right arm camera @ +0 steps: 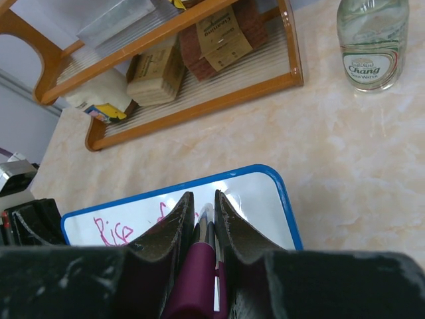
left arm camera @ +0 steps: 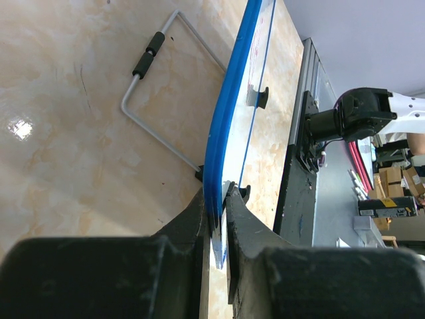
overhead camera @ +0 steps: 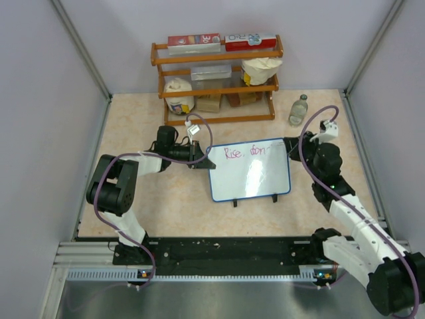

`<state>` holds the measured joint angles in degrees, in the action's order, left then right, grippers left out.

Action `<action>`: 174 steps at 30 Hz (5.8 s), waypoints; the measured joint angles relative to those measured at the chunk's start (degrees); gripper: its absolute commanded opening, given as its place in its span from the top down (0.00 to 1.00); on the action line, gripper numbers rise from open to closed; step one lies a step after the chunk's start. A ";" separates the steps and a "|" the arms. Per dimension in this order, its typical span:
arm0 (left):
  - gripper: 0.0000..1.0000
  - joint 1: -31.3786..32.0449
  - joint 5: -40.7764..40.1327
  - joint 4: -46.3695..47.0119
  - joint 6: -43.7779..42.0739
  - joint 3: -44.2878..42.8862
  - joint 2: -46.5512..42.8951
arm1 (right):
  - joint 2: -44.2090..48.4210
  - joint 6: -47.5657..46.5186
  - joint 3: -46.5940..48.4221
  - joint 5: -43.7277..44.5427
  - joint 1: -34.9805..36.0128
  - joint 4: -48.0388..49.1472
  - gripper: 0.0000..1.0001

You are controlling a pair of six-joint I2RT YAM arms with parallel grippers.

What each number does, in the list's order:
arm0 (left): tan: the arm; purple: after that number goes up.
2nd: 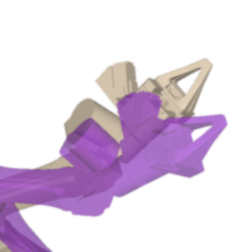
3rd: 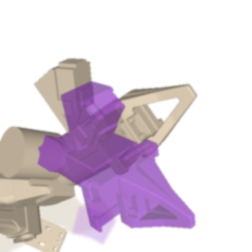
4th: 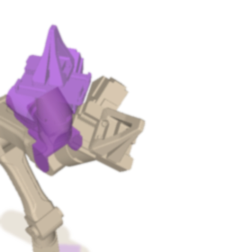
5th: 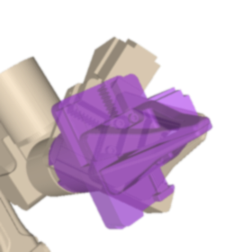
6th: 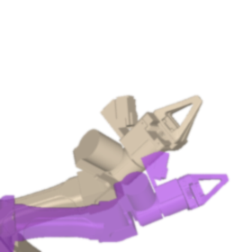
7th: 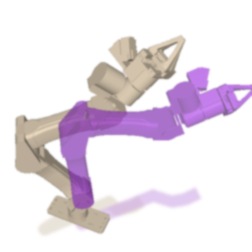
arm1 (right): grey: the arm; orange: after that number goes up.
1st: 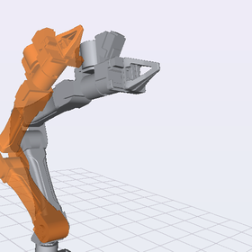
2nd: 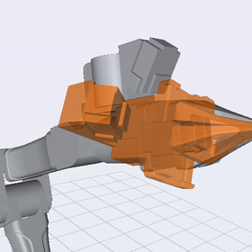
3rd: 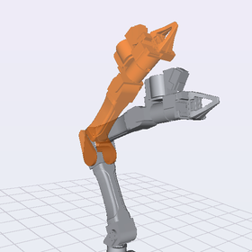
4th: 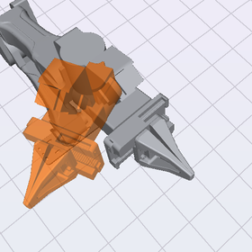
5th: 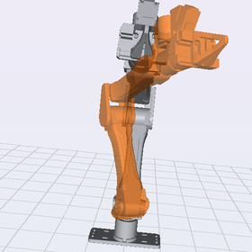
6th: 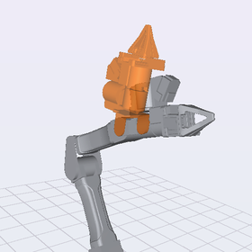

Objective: Write a sentence on the whiteboard

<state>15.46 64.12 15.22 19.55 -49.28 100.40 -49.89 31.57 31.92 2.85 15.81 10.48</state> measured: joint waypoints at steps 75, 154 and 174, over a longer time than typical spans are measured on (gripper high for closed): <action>1.00 0.00 0.00 -0.04 -0.02 0.00 0.00 | -3.91 -0.46 0.48 -1.42 -1.81 0.87 1.00; 1.00 0.00 0.00 -0.07 -0.02 0.00 0.00 | -3.19 0.63 -0.61 -5.42 -1.84 5.29 1.00; 1.00 0.00 0.00 -0.07 -0.02 0.00 0.00 | -7.74 2.64 -0.61 -6.88 -1.84 8.46 1.00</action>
<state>15.46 64.12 15.16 19.53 -49.28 100.40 -57.63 34.22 31.31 -4.03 13.98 18.94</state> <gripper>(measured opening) 0.133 0.149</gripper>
